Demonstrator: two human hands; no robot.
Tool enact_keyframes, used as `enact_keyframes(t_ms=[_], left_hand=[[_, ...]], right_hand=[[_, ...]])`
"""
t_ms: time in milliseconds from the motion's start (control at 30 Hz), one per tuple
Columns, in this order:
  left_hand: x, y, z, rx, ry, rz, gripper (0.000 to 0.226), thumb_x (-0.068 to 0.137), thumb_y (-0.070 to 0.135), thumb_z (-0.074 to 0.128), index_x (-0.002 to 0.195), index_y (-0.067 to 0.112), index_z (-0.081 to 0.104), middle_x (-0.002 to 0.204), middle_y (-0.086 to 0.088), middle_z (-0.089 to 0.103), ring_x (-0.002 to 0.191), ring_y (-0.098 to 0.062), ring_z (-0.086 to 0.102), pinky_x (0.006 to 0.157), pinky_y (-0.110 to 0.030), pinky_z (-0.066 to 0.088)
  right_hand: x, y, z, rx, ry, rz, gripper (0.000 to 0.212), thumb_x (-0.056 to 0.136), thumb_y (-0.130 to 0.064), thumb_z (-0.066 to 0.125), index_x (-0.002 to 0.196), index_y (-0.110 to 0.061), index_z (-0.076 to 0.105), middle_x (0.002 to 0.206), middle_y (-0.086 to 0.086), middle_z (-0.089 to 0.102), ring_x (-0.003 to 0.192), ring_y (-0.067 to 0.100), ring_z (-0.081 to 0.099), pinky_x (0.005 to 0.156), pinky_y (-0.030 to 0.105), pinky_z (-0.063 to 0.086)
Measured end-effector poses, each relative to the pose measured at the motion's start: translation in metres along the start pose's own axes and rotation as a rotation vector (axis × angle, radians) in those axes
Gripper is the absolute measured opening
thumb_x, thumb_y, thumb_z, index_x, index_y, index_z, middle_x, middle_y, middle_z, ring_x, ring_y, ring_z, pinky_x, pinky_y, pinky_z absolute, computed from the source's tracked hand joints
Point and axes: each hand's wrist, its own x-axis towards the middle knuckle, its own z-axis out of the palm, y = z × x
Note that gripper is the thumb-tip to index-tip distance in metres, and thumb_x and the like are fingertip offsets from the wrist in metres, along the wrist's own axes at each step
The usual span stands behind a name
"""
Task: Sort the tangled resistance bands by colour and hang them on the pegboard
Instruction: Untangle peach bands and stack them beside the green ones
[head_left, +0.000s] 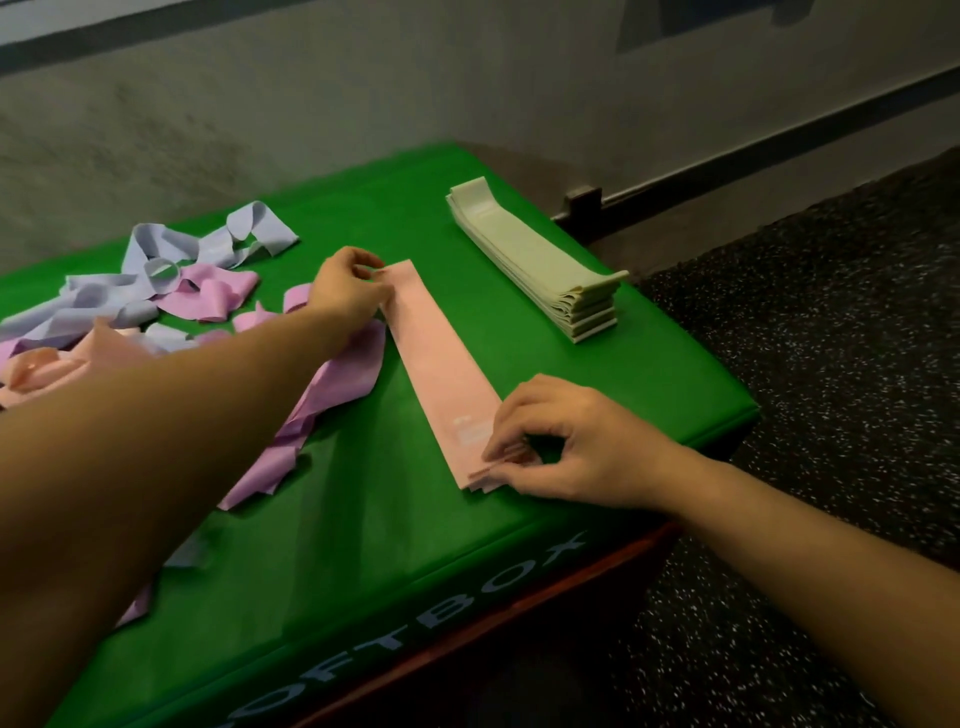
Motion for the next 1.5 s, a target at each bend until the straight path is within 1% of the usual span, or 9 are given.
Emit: enact_keyframes(t_ms=[100,300,500,767,900,1100,1233,1400,1500], left_hand=[[-0.003,0.0,-0.006,0.082,0.03,0.021,0.029,0.092,0.018,0.068,0.12,0.021,0.058,0.132,-0.004,0.051,0.105,-0.015,0.054,0.078,-0.02,0.045],[-0.028,0.002,-0.031,0.1,-0.008,0.147,0.023,0.095,0.02,0.064,0.117,0.014,0.06,0.114,0.0,0.059,0.1,-0.013,0.056,0.079,-0.022,0.041],[-0.068,-0.013,-0.084,0.16,-0.087,0.266,0.017,0.095,0.021,0.063,0.111,0.017,0.062,0.11,-0.001,0.065,0.098,-0.017,0.062,0.084,-0.031,0.051],[-0.125,-0.063,-0.172,0.325,-0.083,0.459,0.016,0.092,0.021,0.065,0.107,0.021,0.065,0.106,0.004,0.062,0.099,-0.015,0.057,0.086,-0.033,0.046],[-0.145,-0.102,-0.215,0.33,-0.008,0.445,0.017,0.084,0.031,0.062,0.1,0.026,0.066,0.107,0.001,0.066,0.101,-0.02,0.06,0.091,-0.044,0.049],[-0.16,-0.161,-0.257,0.331,0.143,0.374,0.026,0.083,0.039,0.057,0.104,0.025,0.065,0.122,0.002,0.063,0.11,-0.021,0.058,0.093,-0.039,0.047],[-0.158,-0.2,-0.268,0.17,0.178,0.23,0.034,0.088,0.041,0.058,0.118,0.024,0.061,0.121,0.0,0.063,0.104,-0.019,0.061,0.09,-0.036,0.049],[-0.158,-0.223,-0.261,0.147,0.197,0.181,0.039,0.091,0.05,0.048,0.122,0.032,0.06,0.109,0.007,0.067,0.096,-0.014,0.063,0.09,-0.04,0.052],[-0.16,-0.222,-0.256,0.327,0.246,0.25,0.042,0.093,0.05,0.04,0.124,0.033,0.062,0.112,0.006,0.068,0.104,-0.019,0.058,0.09,-0.037,0.041]], right_hand=[[0.001,-0.004,-0.004,0.067,-0.002,0.074,0.023,0.083,-0.034,0.077,0.101,-0.019,0.074,0.099,-0.01,0.066,0.098,0.009,0.062,0.086,0.034,0.053],[0.006,-0.013,-0.012,0.376,0.083,0.362,0.014,0.089,-0.017,0.073,0.102,-0.018,0.073,0.101,-0.004,0.072,0.094,0.007,0.067,0.085,0.019,0.052],[0.022,-0.032,-0.016,0.411,0.16,0.485,0.011,0.093,-0.012,0.065,0.103,-0.014,0.07,0.094,-0.005,0.072,0.085,-0.002,0.065,0.077,0.015,0.05],[0.068,-0.085,0.01,0.308,0.166,0.419,0.011,0.094,-0.014,0.064,0.1,-0.021,0.07,0.094,-0.003,0.072,0.085,0.004,0.065,0.074,0.016,0.051],[0.101,-0.108,0.042,0.301,0.121,0.374,0.016,0.093,-0.008,0.065,0.092,-0.024,0.069,0.086,-0.004,0.07,0.074,-0.001,0.058,0.07,0.016,0.047],[0.148,-0.131,0.09,0.23,-0.002,0.337,0.016,0.092,-0.008,0.065,0.094,-0.023,0.071,0.081,0.005,0.067,0.073,0.012,0.057,0.071,0.029,0.046],[0.184,-0.148,0.119,0.146,-0.045,0.27,0.015,0.093,-0.007,0.061,0.1,-0.015,0.071,0.081,0.001,0.066,0.066,0.006,0.052,0.061,0.015,0.043],[0.23,-0.165,0.161,0.033,-0.143,0.186,0.018,0.093,-0.011,0.058,0.103,-0.021,0.07,0.09,-0.004,0.069,0.078,0.013,0.064,0.07,0.027,0.055],[0.261,-0.171,0.187,-0.092,-0.16,0.102,0.02,0.092,-0.014,0.056,0.104,-0.021,0.07,0.099,-0.006,0.067,0.088,0.013,0.062,0.081,0.033,0.053]])
